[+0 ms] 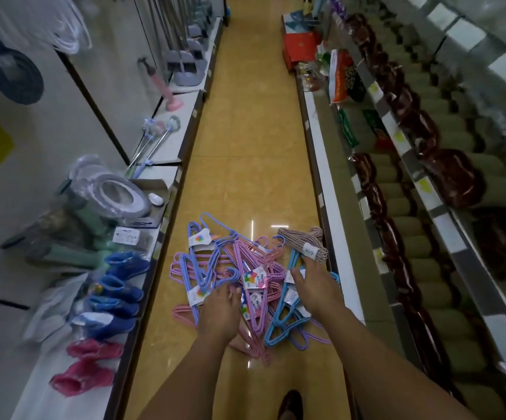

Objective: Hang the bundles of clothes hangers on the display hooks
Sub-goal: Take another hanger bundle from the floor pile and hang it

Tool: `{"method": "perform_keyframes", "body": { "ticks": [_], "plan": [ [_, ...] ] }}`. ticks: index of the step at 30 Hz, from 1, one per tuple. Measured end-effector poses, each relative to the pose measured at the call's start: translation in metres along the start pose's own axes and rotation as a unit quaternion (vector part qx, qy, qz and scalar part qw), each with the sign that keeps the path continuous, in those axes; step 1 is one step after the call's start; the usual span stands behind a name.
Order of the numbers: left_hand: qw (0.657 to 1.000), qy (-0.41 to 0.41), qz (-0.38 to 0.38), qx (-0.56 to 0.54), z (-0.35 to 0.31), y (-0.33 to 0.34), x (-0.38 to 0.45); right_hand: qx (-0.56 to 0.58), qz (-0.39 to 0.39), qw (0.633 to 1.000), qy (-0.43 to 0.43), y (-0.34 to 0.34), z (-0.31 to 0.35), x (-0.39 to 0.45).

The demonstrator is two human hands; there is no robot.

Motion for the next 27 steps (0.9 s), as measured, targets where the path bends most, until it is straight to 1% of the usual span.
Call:
{"method": "perform_keyframes", "body": {
  "ticks": [6, 10, 19, 22, 27],
  "plan": [
    [0.999, -0.010, 0.037, 0.036, 0.036, 0.087, 0.057, -0.010, 0.027, 0.999, 0.022, 0.077, -0.033, 0.056],
    [0.998, -0.003, 0.051, 0.025, 0.064, 0.153, 0.098, -0.021, 0.042, 0.999, 0.019, 0.142, -0.057, 0.093],
    [0.997, -0.016, 0.072, 0.039, 0.156, 0.302, 0.175, -0.035, 0.084, 0.995, 0.031, 0.321, -0.118, 0.158],
    [0.997, -0.021, 0.073, 0.031, 0.186, 0.345, 0.195, -0.030, 0.083, 0.996, 0.028, 0.377, -0.134, 0.172],
    [0.997, -0.014, 0.075, 0.028, 0.219, 0.404, 0.219, -0.003, 0.085, 0.996, 0.023, 0.454, -0.154, 0.188]
  ]
}}
Point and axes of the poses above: each hand's wrist, its own x-axis towards the middle knuckle, its own y-axis out of the palm, z = x × y, the point moved 7 cm from there along x, towards the middle knuckle, and after that the axes turned 13 degrees about -z, right-handed, at the moved point
